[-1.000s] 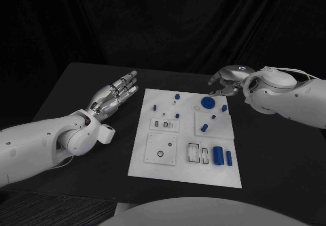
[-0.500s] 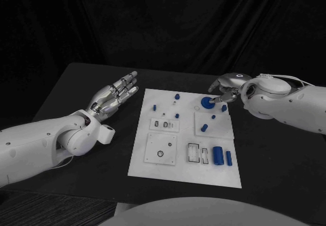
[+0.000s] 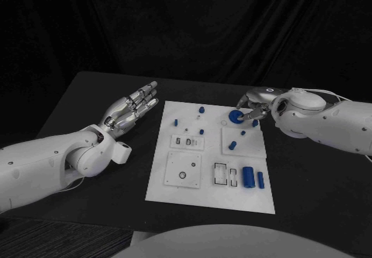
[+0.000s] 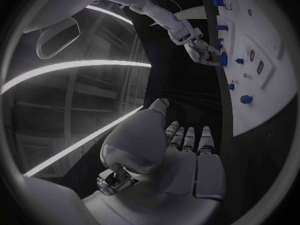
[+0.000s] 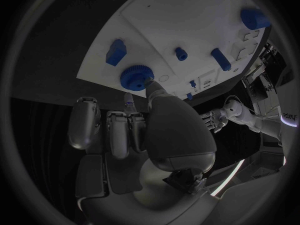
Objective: Assemble the parts on the task board
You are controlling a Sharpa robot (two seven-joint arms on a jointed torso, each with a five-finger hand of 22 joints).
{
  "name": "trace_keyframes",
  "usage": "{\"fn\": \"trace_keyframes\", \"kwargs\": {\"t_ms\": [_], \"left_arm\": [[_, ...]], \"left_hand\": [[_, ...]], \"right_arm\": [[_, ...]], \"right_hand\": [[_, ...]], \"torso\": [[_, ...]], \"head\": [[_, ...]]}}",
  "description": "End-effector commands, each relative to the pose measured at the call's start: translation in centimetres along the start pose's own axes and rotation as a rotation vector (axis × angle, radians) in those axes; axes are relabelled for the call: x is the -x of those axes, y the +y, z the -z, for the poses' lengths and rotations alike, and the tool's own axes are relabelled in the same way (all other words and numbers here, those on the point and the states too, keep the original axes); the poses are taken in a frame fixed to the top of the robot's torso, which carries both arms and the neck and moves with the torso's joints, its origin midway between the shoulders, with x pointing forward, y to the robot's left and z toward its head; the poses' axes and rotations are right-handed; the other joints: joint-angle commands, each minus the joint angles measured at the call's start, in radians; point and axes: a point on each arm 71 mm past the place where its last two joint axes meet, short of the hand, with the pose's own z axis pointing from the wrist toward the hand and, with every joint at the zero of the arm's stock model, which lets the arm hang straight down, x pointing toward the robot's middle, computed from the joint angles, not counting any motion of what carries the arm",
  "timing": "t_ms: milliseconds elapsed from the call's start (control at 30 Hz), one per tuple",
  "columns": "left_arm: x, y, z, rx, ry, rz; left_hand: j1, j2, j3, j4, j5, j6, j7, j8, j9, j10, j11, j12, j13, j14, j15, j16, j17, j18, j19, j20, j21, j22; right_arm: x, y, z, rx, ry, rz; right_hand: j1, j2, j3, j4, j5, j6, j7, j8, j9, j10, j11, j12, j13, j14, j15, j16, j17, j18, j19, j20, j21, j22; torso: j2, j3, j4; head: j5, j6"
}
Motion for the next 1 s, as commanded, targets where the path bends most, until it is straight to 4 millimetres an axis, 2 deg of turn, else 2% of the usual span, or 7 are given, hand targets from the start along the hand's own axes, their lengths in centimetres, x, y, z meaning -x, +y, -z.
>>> {"fn": "trace_keyframes", "kwargs": {"t_ms": [33,400,500,700,733,800,1000], "left_arm": [[-0.2,-0.1,-0.1,-0.01,0.018,0.011],[-0.2,-0.1,-0.1,-0.005,0.021,0.014],[-0.2,-0.1,-0.2,-0.005,0.023,0.014],[-0.2,0.0,-0.2,-0.003,0.024,0.015],[-0.2,0.0,-0.2,-0.003,0.024,0.016],[-0.2,0.0,-0.1,-0.002,0.024,0.016],[-0.2,0.0,-0.1,0.001,0.025,0.017]], "left_hand": [[-0.009,0.0,0.005,-0.004,0.006,0.0,0.009,0.002,0.001,-0.002,0.006,-0.004,-0.002,-0.002,0.005,-0.004,-0.001,0.01,-0.003,0.006,-0.006,-0.002],[-0.009,0.001,0.006,-0.004,0.005,0.0,0.01,0.002,0.001,-0.002,0.008,-0.004,-0.002,-0.002,0.007,-0.004,-0.001,0.01,-0.003,0.007,-0.006,-0.002],[-0.009,0.001,0.006,-0.004,0.005,0.0,0.01,0.002,0.001,-0.002,0.008,-0.004,-0.002,-0.002,0.007,-0.004,-0.001,0.01,-0.003,0.007,-0.006,-0.002],[-0.009,0.002,0.006,-0.004,0.005,0.0,0.011,0.002,0.001,-0.002,0.009,-0.004,-0.002,-0.002,0.008,-0.004,-0.001,0.01,-0.003,0.008,-0.006,-0.002],[-0.009,0.002,0.006,-0.004,0.005,0.0,0.011,0.002,0.001,-0.002,0.009,-0.004,-0.002,-0.002,0.008,-0.004,-0.001,0.01,-0.003,0.008,-0.006,-0.002],[-0.009,0.002,0.006,-0.004,0.005,0.0,0.011,0.002,0.001,-0.002,0.009,-0.004,-0.002,-0.002,0.008,-0.004,-0.001,0.01,-0.003,0.008,-0.006,-0.002],[-0.01,0.002,0.007,-0.005,0.005,-0.001,0.012,0.002,0.001,-0.002,0.01,-0.004,-0.002,-0.002,0.009,-0.004,-0.001,0.01,-0.003,0.009,-0.006,-0.002]], "right_arm": [[-0.4,-0.1,-0.1,-0.017,0.005,-0.001],[-1.6,0.0,-0.1,-0.019,0.029,-0.005],[-1.9,0.1,-0.1,-0.016,0.034,-0.006],[-2.3,0.3,-0.1,-0.001,0.035,-0.009],[-2.3,0.3,-0.1,0.003,0.031,-0.009],[-2.3,0.4,-0.1,0.013,0.02,-0.012],[-1.9,0.6,0.0,0.054,-0.041,-0.022]], "right_hand": [[0.009,-0.002,0.0,-0.006,0.006,0.009,0.0,0.005,0.005,0.106,-0.003,0.002,0.263,0.101,-0.003,-0.005,0.248,-0.014,0.002,0.003,-0.004,0.08],[0.026,-0.001,0.007,-0.031,0.016,0.048,0.0,0.03,0.058,0.106,-0.002,0.002,0.263,0.098,-0.002,-0.011,0.241,-0.013,-0.001,0.004,-0.011,0.081],[0.041,0.004,0.017,-0.054,0.09,0.071,0.0,0.064,0.11,0.106,-0.003,0.002,0.263,0.097,-0.003,-0.016,0.237,-0.012,-0.001,0.004,-0.017,0.083],[0.073,0.007,0.065,-0.108,0.282,0.082,0.005,0.136,0.214,0.106,0.0,0.002,0.263,0.096,-0.001,-0.021,0.233,-0.012,0.0,0.004,-0.026,0.09],[0.074,0.008,0.068,-0.11,0.286,0.083,0.005,0.139,0.217,0.106,0.0,0.002,0.263,0.096,-0.001,-0.021,0.233,-0.012,0.0,0.004,-0.026,0.09],[0.087,0.009,0.088,-0.126,0.323,0.093,0.01,0.158,0.239,0.106,0.003,0.002,0.263,0.095,0.001,-0.023,0.231,-0.012,0.0,0.005,-0.028,0.092],[0.085,0.01,0.099,-0.131,0.321,0.107,0.011,0.174,0.257,0.106,0.008,0.002,0.263,0.097,0.003,-0.019,0.237,-0.014,0.005,0.008,-0.022,0.098]], "torso": [[0.0,0.0009,0.0019],[0.0,-0.0002,0.0],[-0.001,-0.0001,0.0],[-0.001,0.0006,0.0003],[0.0,0.0005,0.0008],[-0.001,0.0002,0.0015],[-0.001,-0.0009,0.0006]], "head": [[-0.001,-0.001],[-0.002,-0.006],[-0.003,-0.006],[-0.001,-0.006],[-0.002,-0.006],[-0.001,-0.006],[0.0,-0.006]]}}
